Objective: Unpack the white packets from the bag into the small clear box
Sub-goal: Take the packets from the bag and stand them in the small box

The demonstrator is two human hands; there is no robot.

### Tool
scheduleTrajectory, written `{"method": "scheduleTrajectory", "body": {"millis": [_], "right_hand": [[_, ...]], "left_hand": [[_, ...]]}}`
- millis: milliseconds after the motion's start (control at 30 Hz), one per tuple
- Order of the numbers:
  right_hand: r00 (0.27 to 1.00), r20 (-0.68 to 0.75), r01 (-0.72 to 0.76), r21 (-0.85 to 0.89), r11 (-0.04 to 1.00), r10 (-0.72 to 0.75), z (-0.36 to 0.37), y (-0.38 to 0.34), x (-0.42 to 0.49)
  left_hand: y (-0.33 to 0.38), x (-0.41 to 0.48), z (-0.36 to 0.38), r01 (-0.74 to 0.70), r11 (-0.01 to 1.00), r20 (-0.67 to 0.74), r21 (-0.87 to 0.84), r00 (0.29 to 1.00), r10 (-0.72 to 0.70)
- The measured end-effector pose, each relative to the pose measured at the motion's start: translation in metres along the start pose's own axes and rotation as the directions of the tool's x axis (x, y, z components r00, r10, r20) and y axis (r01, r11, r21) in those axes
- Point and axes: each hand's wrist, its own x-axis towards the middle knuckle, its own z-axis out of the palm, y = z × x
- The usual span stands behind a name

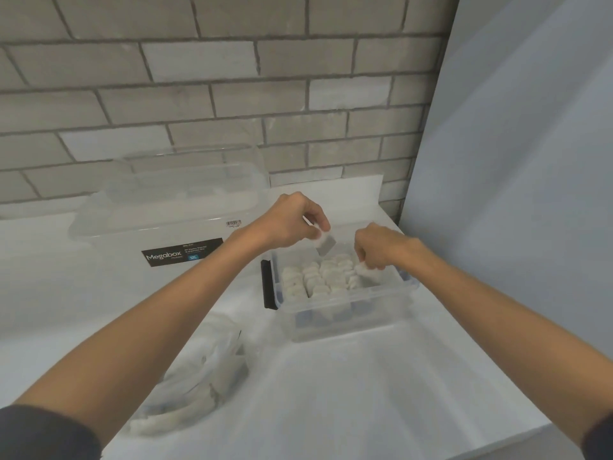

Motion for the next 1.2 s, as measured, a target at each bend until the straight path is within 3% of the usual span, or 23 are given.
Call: {"method": "scheduleTrajectory", "body": {"millis": [167, 533, 733, 900, 1067, 1200], "right_hand": [[1.0, -0.029, -0.017, -0.247, 0.969, 0.01, 0.018, -0.005, 0.016], [0.999, -0.013, 0.025, -0.263, 0.964, -0.03, 0.04, -0.002, 0.022], [1.0, -0.031, 0.001, -0.16, 0.987, -0.006, 0.024, 0.002, 0.015], [0.989, -0.142, -0.039, 0.069, 0.997, 0.048, -0.012, 0.025, 0.001], [0.957, -0.286, 0.0, 0.159, 0.987, 0.046, -0.024, 0.048, -0.014], [0.951, -0.301, -0.006, 0.205, 0.979, 0.069, -0.016, 0.062, -0.027]], "left_hand": [[-0.001, -0.001, 0.007, 0.012, 1.0, 0.004, -0.012, 1.0, -0.012], [-0.009, 0.005, 0.019, 0.01, 0.999, 0.034, -0.053, 0.999, -0.008], [-0.007, 0.012, 0.031, 0.04, 0.997, 0.066, -0.072, 0.997, -0.035], [0.005, 0.026, 0.052, 0.06, 0.996, 0.114, -0.073, 0.992, -0.052], [0.025, 0.045, 0.083, 0.02, 0.999, 0.241, -0.04, 0.97, -0.009], [0.032, 0.058, 0.107, 0.057, 0.998, 0.369, 0.007, 0.928, -0.056]]}}
